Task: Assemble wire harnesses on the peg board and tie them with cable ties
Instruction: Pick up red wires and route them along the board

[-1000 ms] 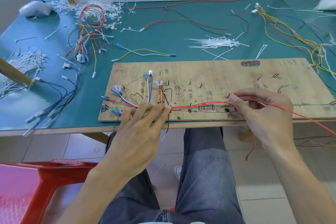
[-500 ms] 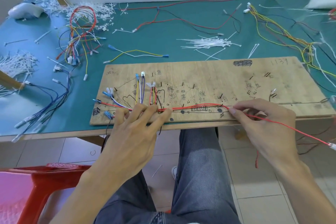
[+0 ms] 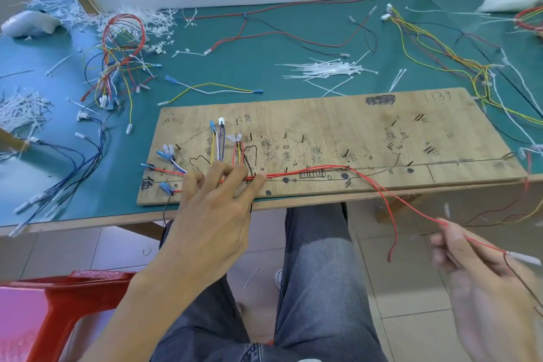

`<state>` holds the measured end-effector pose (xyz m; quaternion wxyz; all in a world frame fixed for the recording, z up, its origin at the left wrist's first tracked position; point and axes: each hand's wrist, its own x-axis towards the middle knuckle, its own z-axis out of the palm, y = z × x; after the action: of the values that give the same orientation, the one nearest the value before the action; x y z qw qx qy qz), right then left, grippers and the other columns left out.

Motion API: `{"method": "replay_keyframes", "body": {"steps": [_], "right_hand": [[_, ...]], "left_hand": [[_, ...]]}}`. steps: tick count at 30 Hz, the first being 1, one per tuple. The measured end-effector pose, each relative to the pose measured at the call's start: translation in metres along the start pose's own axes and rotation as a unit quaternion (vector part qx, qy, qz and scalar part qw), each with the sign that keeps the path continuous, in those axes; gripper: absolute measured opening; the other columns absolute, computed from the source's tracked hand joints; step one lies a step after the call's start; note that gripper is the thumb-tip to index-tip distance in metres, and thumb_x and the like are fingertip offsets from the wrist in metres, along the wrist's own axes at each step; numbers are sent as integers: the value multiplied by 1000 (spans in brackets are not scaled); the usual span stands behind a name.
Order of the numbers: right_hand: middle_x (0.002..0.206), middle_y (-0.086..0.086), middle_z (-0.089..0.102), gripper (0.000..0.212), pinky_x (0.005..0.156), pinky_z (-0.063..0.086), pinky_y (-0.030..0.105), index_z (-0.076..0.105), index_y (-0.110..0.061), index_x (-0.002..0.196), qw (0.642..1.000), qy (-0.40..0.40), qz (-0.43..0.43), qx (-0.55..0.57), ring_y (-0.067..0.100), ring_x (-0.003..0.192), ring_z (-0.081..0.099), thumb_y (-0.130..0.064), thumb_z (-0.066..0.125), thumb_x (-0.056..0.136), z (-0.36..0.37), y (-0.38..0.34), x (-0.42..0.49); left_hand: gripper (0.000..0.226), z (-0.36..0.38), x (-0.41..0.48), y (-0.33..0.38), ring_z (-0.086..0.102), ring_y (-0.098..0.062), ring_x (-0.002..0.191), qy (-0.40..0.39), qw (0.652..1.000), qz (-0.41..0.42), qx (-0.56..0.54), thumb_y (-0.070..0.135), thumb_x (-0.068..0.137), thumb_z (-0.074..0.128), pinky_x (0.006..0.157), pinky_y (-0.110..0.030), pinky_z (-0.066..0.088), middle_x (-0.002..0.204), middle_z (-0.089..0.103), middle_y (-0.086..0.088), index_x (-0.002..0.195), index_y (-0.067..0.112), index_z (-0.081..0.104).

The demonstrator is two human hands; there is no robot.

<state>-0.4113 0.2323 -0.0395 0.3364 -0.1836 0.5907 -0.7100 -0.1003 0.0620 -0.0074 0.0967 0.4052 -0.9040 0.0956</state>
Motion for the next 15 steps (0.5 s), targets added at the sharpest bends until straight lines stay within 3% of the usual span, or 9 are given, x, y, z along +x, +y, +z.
{"method": "replay_keyframes", "body": {"steps": [4,6,7,8,10,11,13,15], "right_hand": [[55,8,55,55,35,38,22,68,0,79,967,64,247,19,18,40,51,-52,60,93,4,-2,-6],[52,11,45,61,31,31,23,66,0,65,931,-21,363,42,21,36,42,-56,65,87,12,-9,-10],[53,13,46,57,32,32,23,68,-1,64,923,-66,376,45,21,38,42,-55,71,82,19,-13,-12],[56,13,51,53,35,34,24,71,-3,67,937,-103,334,7,21,41,46,-54,76,79,28,-19,-13],[65,5,66,45,45,41,22,78,-12,78,972,-131,92,-172,16,52,56,-57,79,83,49,-27,-5],[71,-1,70,36,54,46,20,80,-17,85,956,-125,-61,-258,12,60,61,-53,78,87,62,-29,4],[89,-10,72,9,78,50,22,81,-27,96,861,-123,-265,-416,12,84,65,-35,78,93,93,-31,27],[100,-7,69,12,94,50,36,81,-21,104,796,-153,-281,-514,20,103,62,-25,77,95,115,-27,52]], "left_hand": [[52,0,-1,0,52,-28,113,3,1000,-4,-5,17,88,59,84,-48,39,126,56,2,140,21,60],[52,0,0,1,52,-29,112,9,1000,-5,-6,17,86,57,83,-48,38,125,56,2,138,21,62],[52,0,0,1,52,-29,112,11,1000,-6,-6,17,85,58,83,-48,38,125,56,2,137,21,62],[53,0,0,2,52,-29,112,13,1000,-6,-7,15,85,60,83,-48,38,125,55,2,137,21,62],[55,1,0,3,52,-29,112,15,1000,-11,-13,12,83,68,83,-48,39,124,55,1,137,20,62],[58,1,0,4,51,-29,112,13,1000,-13,-15,11,80,72,83,-48,39,124,55,1,137,20,62],[61,1,-1,5,51,-29,111,8,1000,-18,-15,12,78,76,82,-47,38,123,56,1,137,20,63],[61,0,-2,6,50,-30,110,4,1000,-24,-13,13,79,77,81,-47,37,124,56,1,138,20,63]]}}
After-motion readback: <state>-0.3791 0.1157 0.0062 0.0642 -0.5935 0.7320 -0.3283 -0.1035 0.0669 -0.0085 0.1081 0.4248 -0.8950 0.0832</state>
